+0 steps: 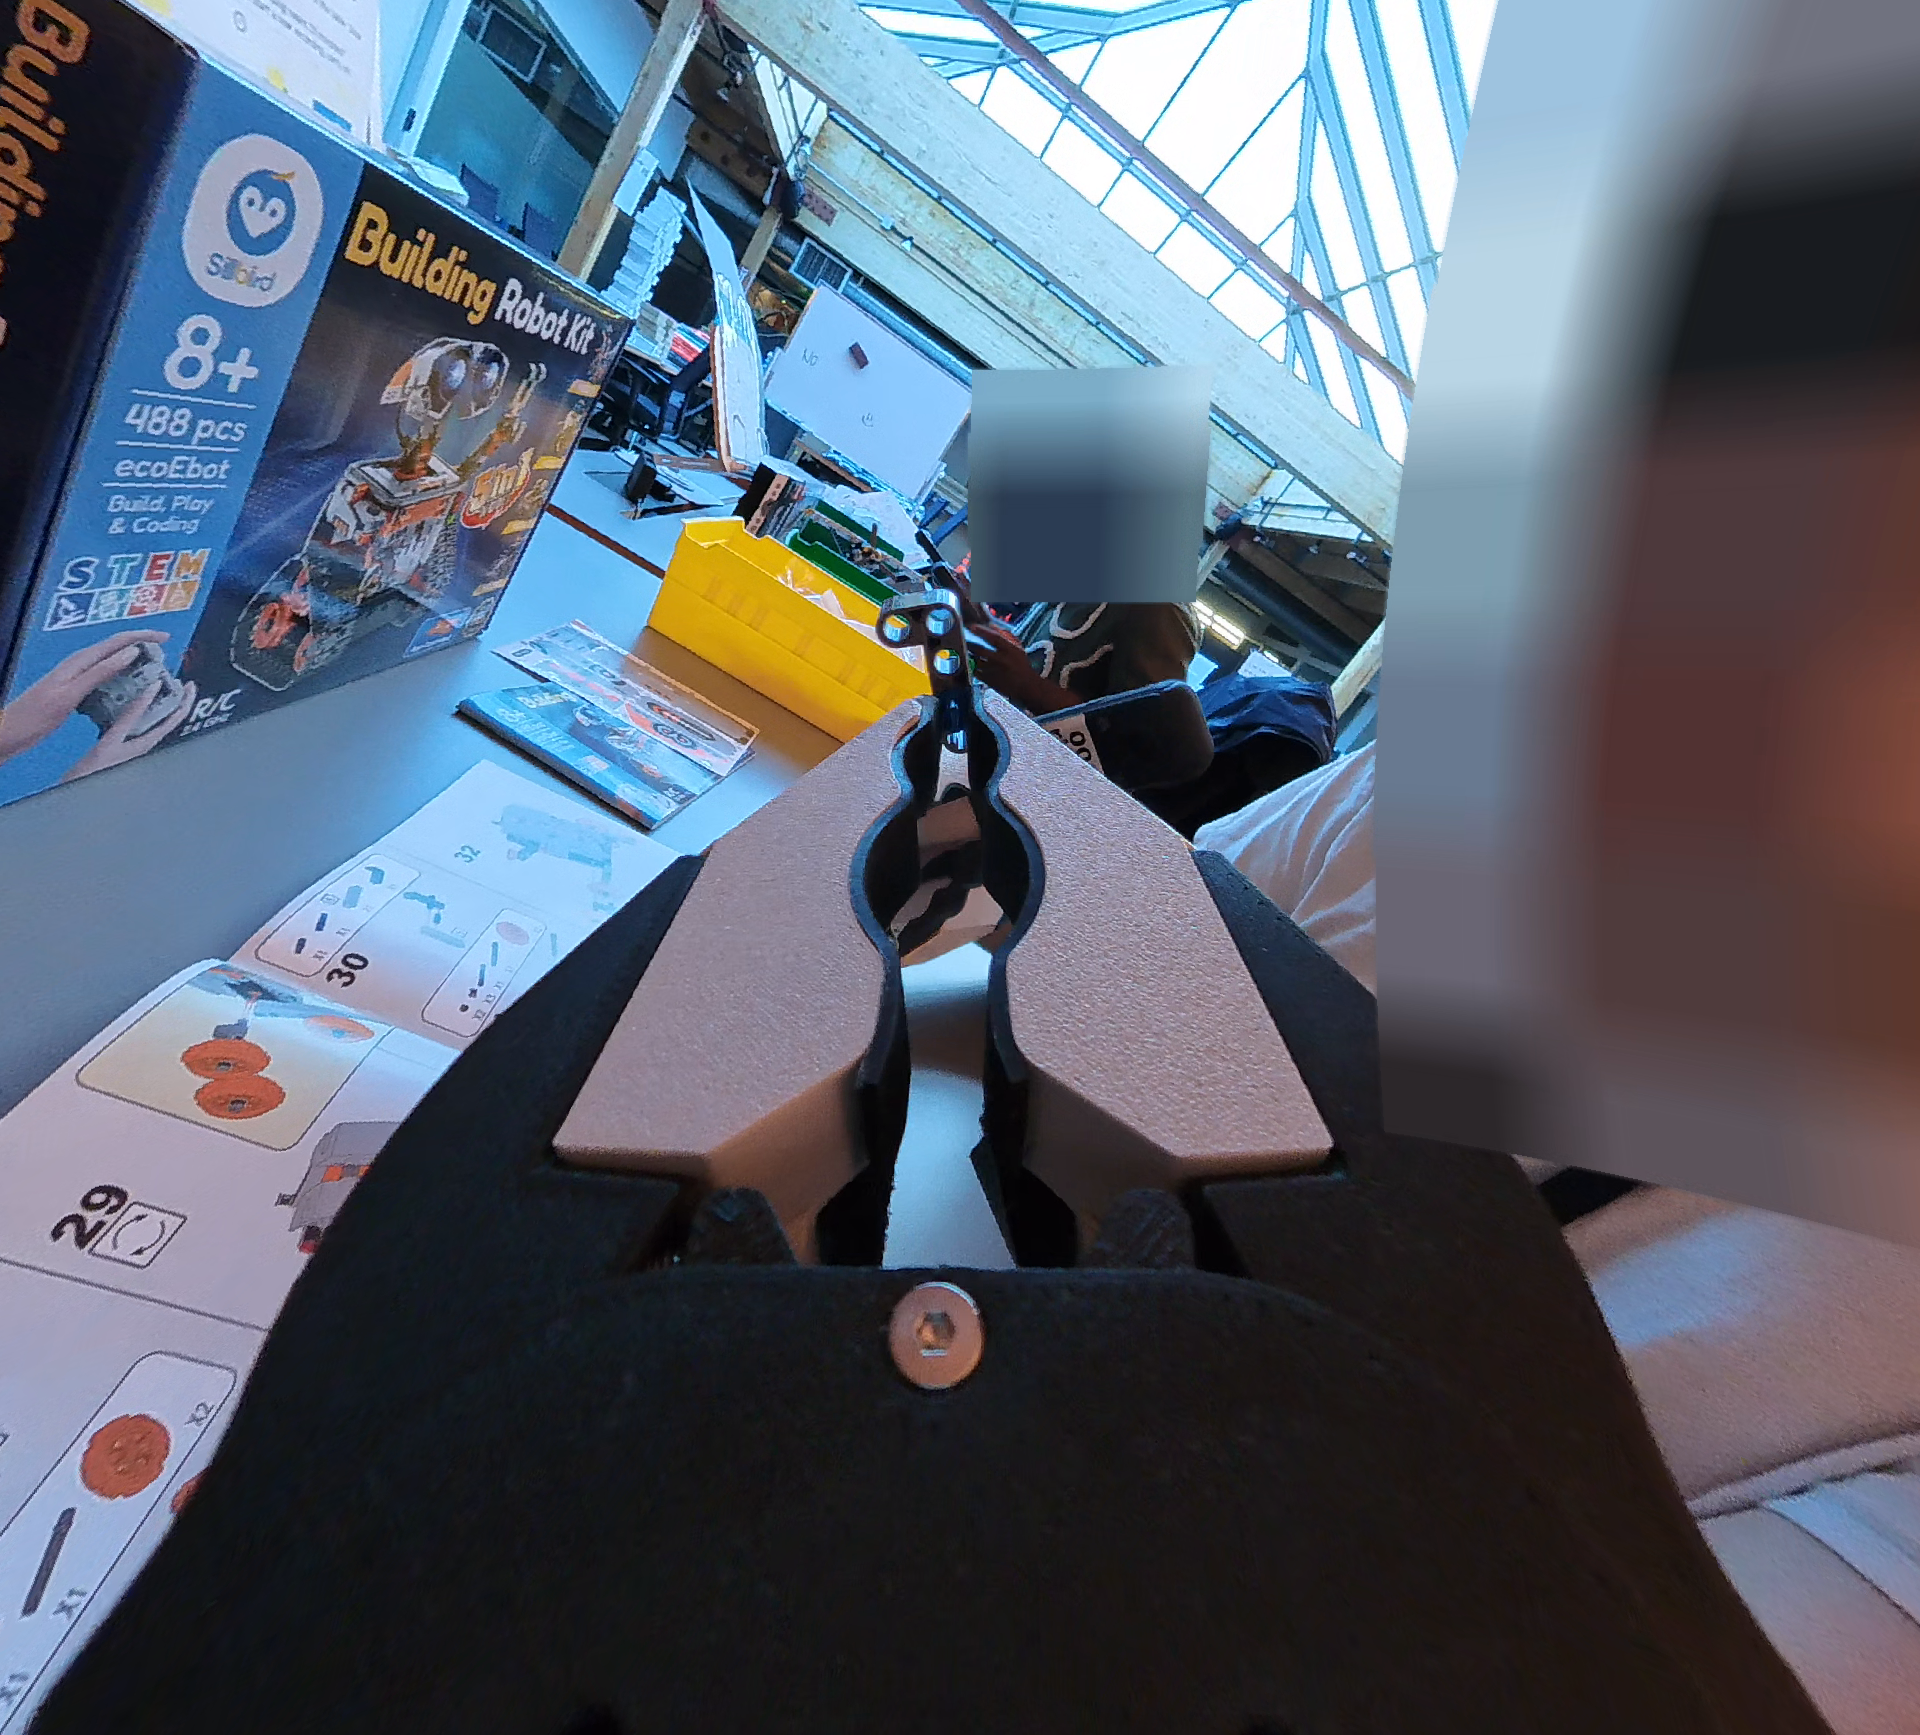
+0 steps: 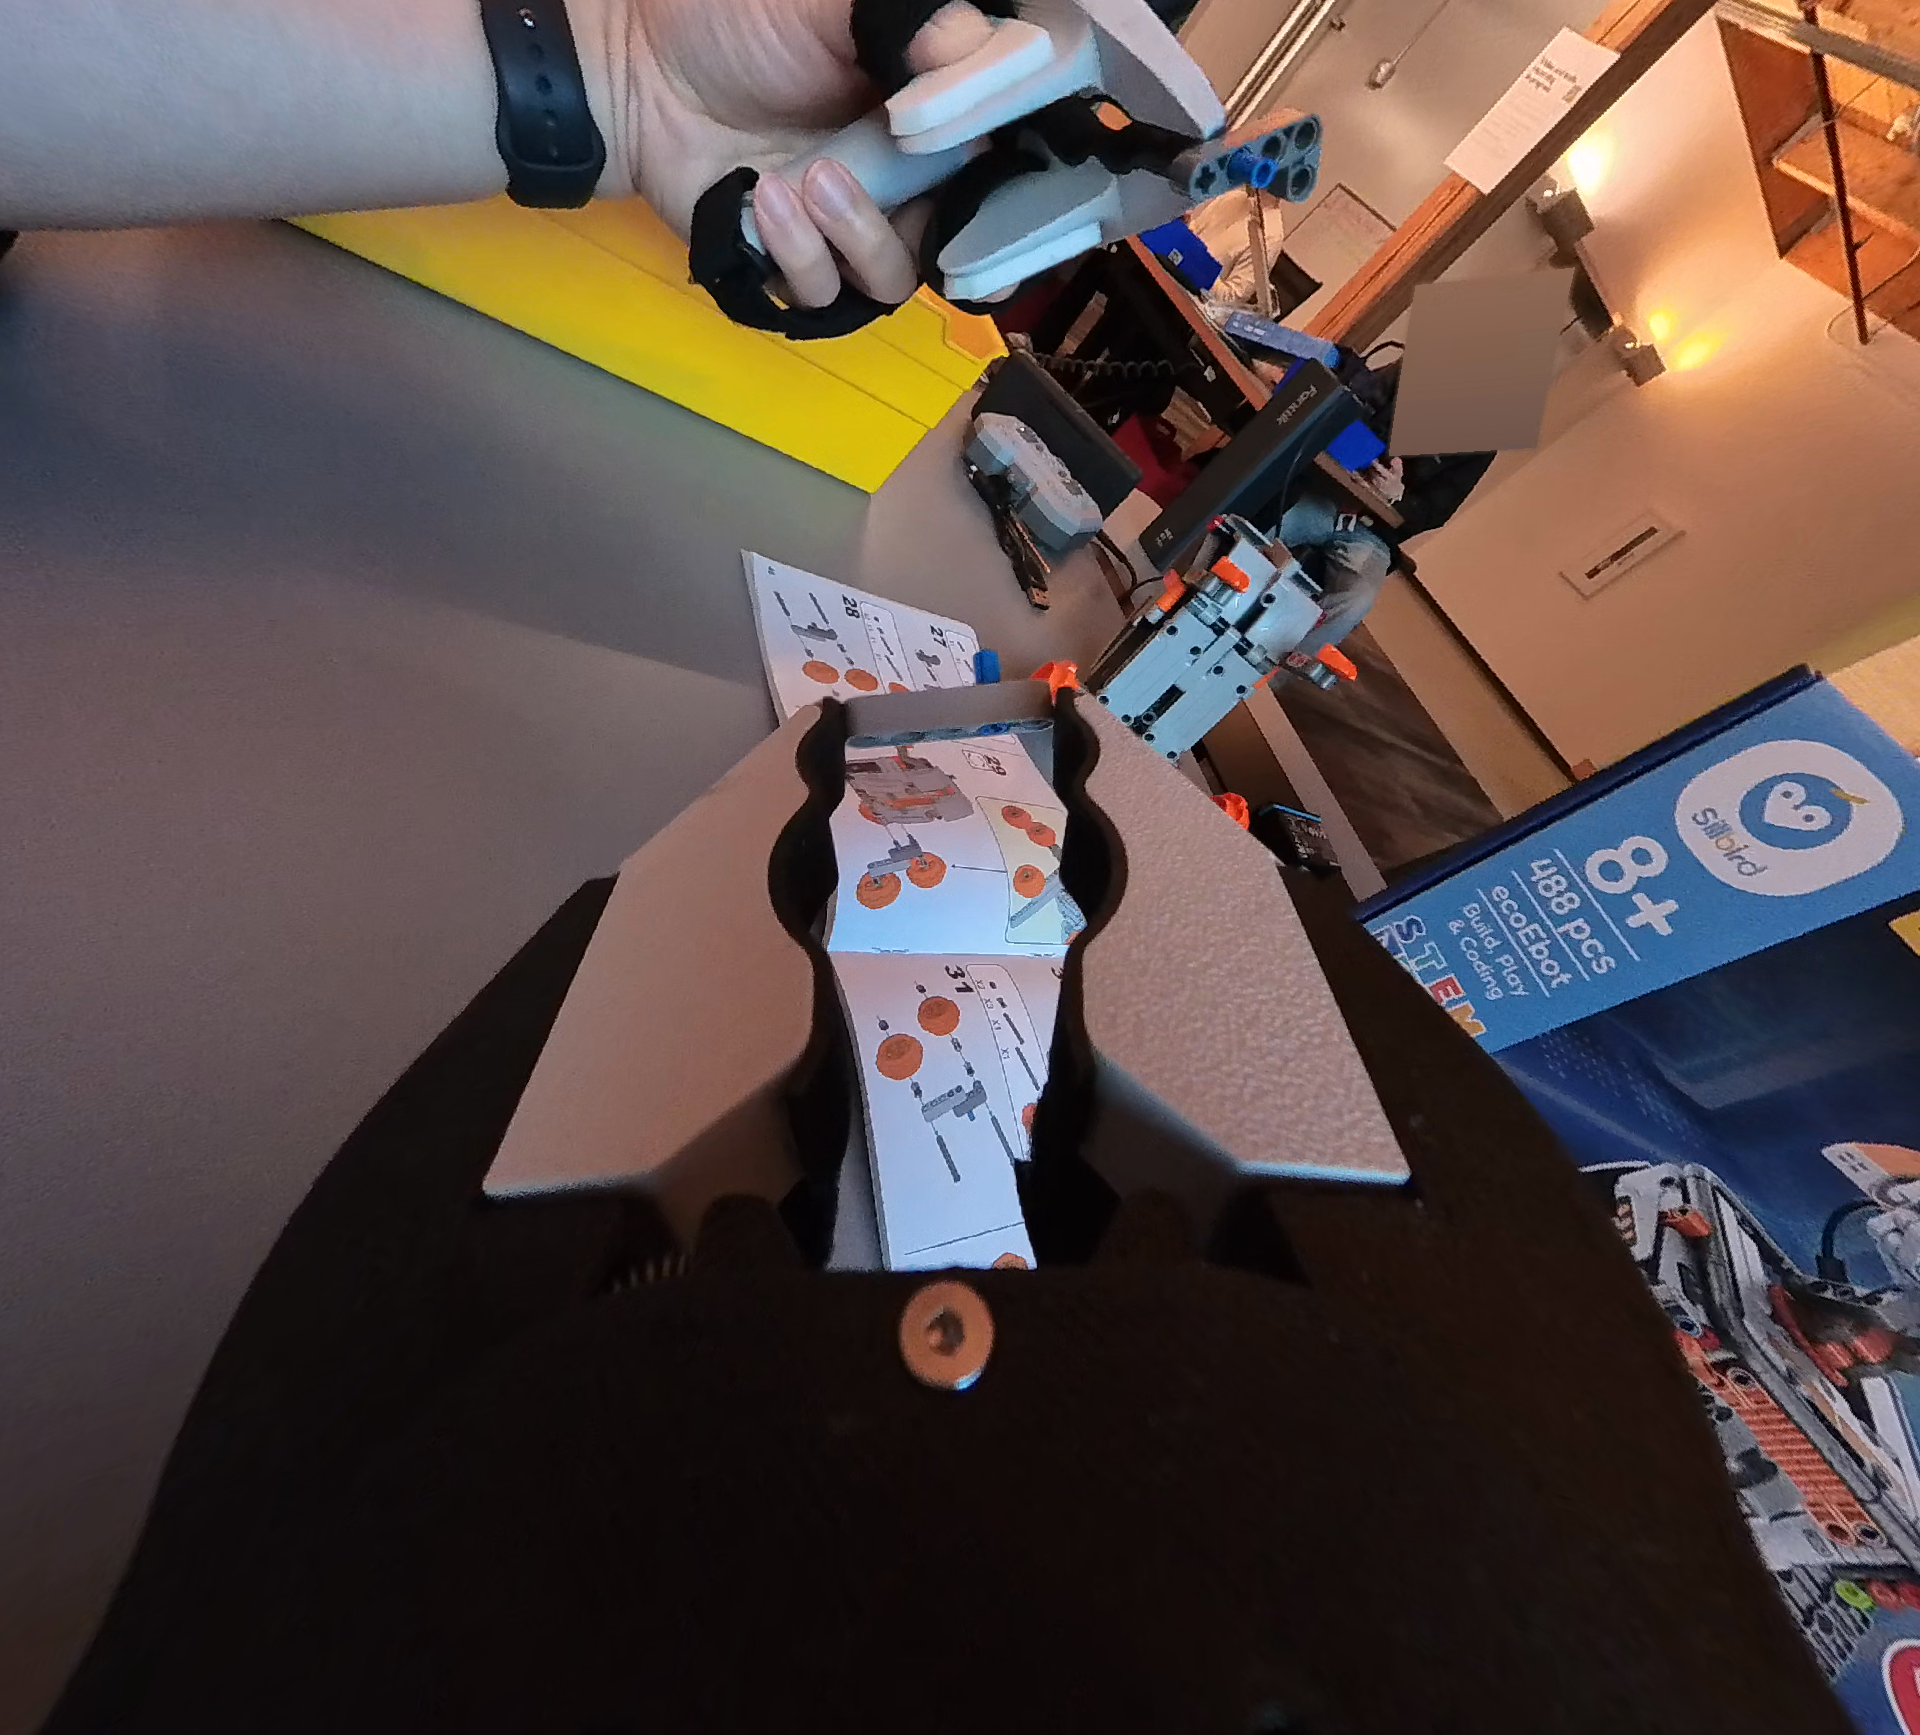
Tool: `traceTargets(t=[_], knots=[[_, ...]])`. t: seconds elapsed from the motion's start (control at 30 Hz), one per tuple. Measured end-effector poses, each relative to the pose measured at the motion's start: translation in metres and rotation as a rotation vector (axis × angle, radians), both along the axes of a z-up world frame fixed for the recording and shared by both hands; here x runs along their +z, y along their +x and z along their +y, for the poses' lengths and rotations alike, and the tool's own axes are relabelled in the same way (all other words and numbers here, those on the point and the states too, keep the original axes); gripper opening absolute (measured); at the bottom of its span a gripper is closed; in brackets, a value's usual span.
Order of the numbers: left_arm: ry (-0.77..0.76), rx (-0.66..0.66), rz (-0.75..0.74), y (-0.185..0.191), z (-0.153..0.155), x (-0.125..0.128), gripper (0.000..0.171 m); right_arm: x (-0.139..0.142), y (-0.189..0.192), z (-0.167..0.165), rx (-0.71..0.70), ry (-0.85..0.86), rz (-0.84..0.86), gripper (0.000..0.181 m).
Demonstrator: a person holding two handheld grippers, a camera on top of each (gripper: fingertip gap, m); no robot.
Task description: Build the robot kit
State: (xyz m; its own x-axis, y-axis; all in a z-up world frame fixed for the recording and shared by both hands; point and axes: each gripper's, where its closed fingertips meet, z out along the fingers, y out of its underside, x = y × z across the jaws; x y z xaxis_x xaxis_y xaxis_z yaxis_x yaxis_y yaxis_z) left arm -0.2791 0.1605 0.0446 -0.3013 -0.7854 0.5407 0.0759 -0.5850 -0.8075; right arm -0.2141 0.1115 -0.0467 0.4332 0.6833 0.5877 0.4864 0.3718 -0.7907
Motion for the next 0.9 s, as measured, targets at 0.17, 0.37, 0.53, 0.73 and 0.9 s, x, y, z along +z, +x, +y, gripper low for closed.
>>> traceTargets(t=[0.17, 0.37, 0.53, 0.73, 0.9], knots=[[0.001, 0.008, 0.008, -0.001, 0.001, -0.001, 0.001, -0.002, -0.001, 0.001, -0.008, 0.010, -0.020, 0.040], [-0.003, 0.019, 0.024, 0.000, 0.003, -0.004, 0.001, -0.001, 0.000, 0.002, -0.017, 0.014, -0.013, 0.040], [0.000, 0.025, 0.034, 0.000, 0.004, -0.005, 0.001, -0.001, 0.001, 0.002, -0.020, 0.014, -0.012, 0.040], [-0.002, 0.034, 0.054, 0.001, 0.005, -0.008, 0.001, -0.001, 0.001, 0.003, -0.022, 0.011, -0.013, 0.040], [-0.005, 0.042, 0.074, 0.003, 0.007, -0.011, 0.001, -0.001, 0.003, 0.003, -0.026, 0.010, -0.008, 0.040]])
